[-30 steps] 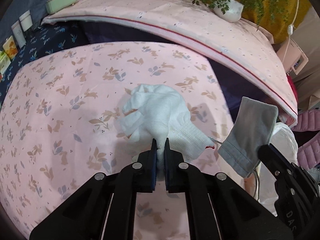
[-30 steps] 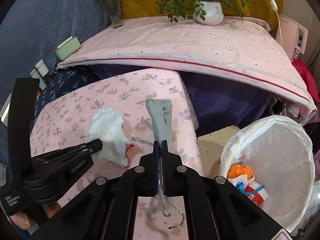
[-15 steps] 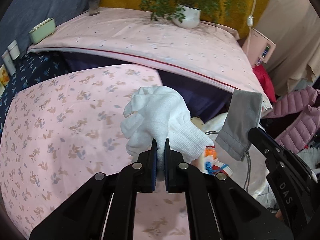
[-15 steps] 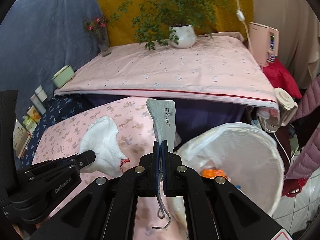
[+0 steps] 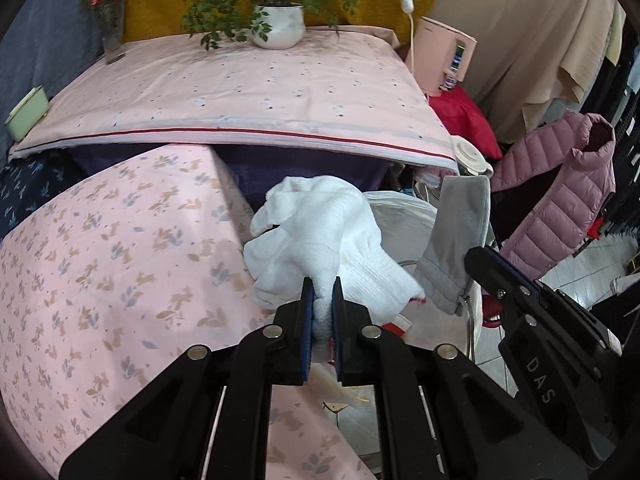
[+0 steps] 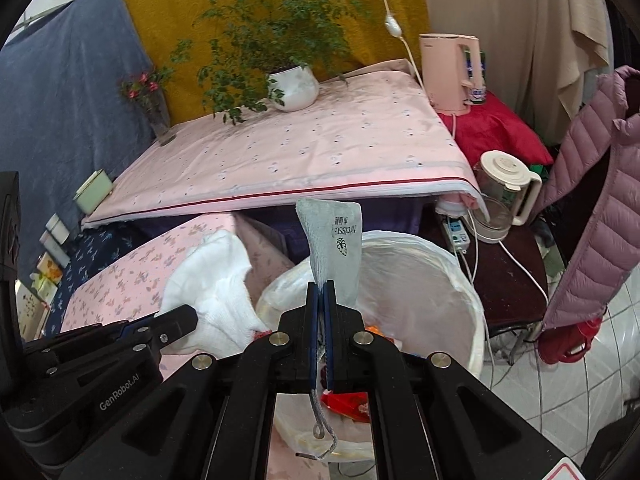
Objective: Collect trash
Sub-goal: 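Carry the white glove and grey pouch over the bin with both tools, then open both tools to drop the glove and pouch into the bin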
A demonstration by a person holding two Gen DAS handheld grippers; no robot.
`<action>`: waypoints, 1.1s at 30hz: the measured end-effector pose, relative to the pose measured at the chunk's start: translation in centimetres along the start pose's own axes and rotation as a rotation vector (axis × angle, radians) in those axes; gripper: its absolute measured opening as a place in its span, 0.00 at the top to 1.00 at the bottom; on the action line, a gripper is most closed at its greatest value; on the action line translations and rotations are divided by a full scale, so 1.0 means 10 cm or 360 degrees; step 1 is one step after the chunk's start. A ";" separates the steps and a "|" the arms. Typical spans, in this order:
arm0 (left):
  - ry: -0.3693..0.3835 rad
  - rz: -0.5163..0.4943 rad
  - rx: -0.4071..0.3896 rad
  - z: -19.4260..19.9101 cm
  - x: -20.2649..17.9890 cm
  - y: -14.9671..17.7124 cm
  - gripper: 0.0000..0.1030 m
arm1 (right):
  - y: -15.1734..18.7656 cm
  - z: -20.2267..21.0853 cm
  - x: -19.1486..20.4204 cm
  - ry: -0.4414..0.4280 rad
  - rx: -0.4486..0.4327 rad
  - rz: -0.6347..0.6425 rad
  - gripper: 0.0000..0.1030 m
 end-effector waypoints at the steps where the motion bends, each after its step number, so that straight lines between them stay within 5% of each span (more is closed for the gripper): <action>1: 0.0006 -0.0012 0.0003 -0.01 -0.04 0.00 0.90 | 0.00 0.01 -0.04 0.0008 -0.0003 -0.0008 0.97; 7: -0.0012 -0.0032 -0.0001 -0.05 -0.11 -0.01 0.64 | -0.01 0.02 -0.20 0.0033 -0.0009 -0.0041 0.97; 33: -0.0146 -0.0016 -0.0074 0.07 0.15 -0.02 0.45 | 0.02 -0.05 -0.02 0.0009 0.0011 0.0019 0.93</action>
Point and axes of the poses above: each gripper's, at about its wrist camera, not at the fingertips, and z roughly against the way its jaws point, x to its left, y to its underside, the point moved 8 cm from there along -z, roughly the way its jaws point, and after that the axes turned 10 degrees about -x, right-handed, at the moved point
